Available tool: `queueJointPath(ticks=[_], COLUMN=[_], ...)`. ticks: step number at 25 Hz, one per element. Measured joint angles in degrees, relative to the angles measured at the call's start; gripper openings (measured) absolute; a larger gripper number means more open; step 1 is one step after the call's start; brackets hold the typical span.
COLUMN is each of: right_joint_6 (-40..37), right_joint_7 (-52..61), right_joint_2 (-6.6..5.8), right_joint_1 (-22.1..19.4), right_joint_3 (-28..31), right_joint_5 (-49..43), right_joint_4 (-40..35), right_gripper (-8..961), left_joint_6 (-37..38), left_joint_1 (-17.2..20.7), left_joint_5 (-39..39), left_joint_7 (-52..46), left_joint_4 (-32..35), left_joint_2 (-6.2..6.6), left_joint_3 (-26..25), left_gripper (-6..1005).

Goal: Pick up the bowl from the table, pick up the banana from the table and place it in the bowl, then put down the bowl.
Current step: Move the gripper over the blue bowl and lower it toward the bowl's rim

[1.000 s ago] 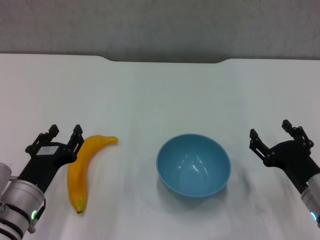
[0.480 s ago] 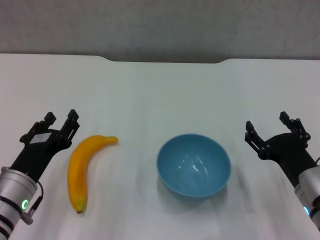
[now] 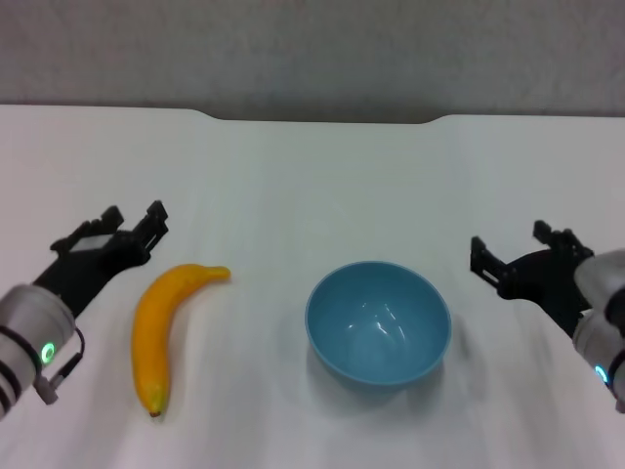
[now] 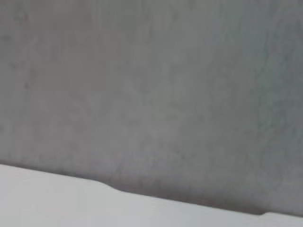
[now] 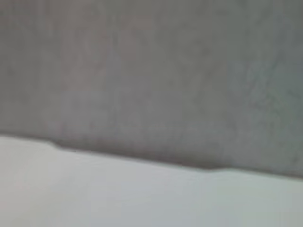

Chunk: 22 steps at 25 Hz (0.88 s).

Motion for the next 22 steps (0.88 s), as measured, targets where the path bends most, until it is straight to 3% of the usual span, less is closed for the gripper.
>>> queueJointPath(ticks=[2, 4, 9, 11, 14, 22], right_joint_6=[10.1, 19.2, 42.6, 44.8, 48.2, 48.7], right_joint_7=[-3.1, -4.2, -3.9, -3.7, -2.7, 1.7], right_joint_2=[1.03, 1.26, 1.18, 1.2, 1.28, 1.43], right_joint_1=[-1.2, -1.3, 1.9, 2.7, 5.0, 8.6], right_joint_3=[5.6, 10.0, 20.9, 22.0, 23.3, 20.1], right_joint_5=[-0.7, -0.8, -1.1, -1.1, -1.1, -0.9], right_joint_4=[4.1, 7.3, 11.8, 11.7, 10.5, 5.9], right_gripper=[875, 874, 874, 874, 874, 874], left_joint_6=[-7.9, -17.2, -32.6, -38.0, -42.2, -43.0], left_joint_1=[0.6, 0.7, 0.9, 0.9, -0.2, -0.5], left_joint_5=[1.0, 1.0, 0.7, 0.3, -1.7, -2.3], left_joint_7=[1.7, 4.7, 12.6, 16.1, 17.8, 18.8], left_joint_4=[-4.2, -7.8, -12.7, -14.1, -14.4, -14.0], left_joint_2=[-0.3, -0.96, -5.2, -6.56, -6.63, -6.82], left_joint_3=[-3.3, -6.6, -15.7, -18.9, -21.0, -22.0], left_gripper=[637, 637, 638, 638, 639, 639])
